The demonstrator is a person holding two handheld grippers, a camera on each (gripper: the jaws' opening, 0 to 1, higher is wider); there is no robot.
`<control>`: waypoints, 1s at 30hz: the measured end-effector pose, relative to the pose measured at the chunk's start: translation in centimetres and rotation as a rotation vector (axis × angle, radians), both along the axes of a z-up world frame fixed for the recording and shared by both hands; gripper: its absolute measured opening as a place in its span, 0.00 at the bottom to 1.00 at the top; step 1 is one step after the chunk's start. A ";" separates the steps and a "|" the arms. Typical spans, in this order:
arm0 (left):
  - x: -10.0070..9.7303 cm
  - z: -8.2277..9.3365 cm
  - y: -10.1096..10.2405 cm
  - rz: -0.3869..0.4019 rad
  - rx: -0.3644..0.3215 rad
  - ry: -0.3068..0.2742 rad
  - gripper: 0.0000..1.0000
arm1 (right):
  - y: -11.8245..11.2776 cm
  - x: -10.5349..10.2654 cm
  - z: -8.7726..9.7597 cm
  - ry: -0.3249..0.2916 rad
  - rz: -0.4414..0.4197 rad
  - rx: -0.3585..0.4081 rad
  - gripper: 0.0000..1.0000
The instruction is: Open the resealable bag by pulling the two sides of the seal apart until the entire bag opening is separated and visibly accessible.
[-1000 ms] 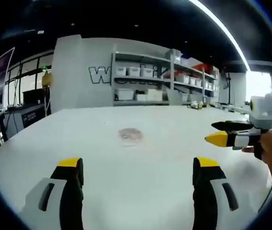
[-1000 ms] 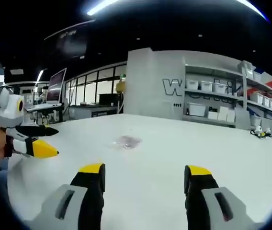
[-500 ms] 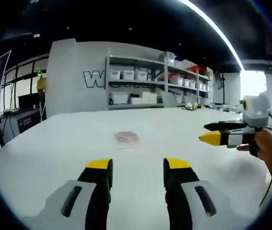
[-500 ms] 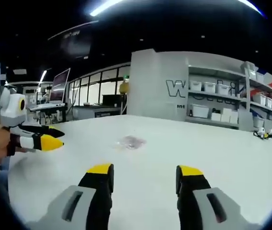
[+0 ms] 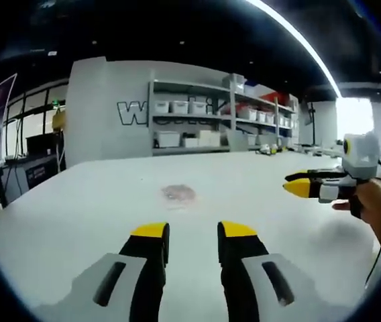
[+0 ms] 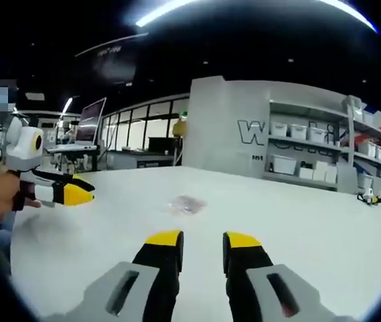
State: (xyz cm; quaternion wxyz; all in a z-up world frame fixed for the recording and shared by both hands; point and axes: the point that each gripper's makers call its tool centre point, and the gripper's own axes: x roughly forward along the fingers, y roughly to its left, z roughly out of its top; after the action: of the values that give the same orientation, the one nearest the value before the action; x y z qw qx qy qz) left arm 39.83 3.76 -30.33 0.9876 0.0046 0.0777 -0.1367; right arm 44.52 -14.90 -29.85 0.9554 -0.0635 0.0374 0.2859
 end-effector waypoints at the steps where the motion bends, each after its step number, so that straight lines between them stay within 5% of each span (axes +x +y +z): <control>1: 0.1 -0.1 0.0 0.001 -0.002 0.002 0.30 | 0.0 0.1 0.0 0.001 0.001 -0.001 0.22; 13: 0.4 -0.8 1.0 0.045 0.013 0.028 0.62 | 0.5 0.8 -0.2 0.016 0.015 -0.026 0.23; 17: 0.7 -1.5 1.7 0.091 0.062 0.062 0.96 | 0.7 1.1 0.2 0.009 0.017 -0.035 0.23; 30: -0.1 -2.1 1.2 0.057 0.063 0.086 0.93 | 1.7 1.9 -0.5 0.031 0.038 -0.048 0.23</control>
State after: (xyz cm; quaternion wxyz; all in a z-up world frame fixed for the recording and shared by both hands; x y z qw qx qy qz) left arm 39.75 4.98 -32.46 0.9862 0.0275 0.1245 -0.1061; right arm 46.42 -13.24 -30.36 0.9473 -0.0826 0.0576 0.3042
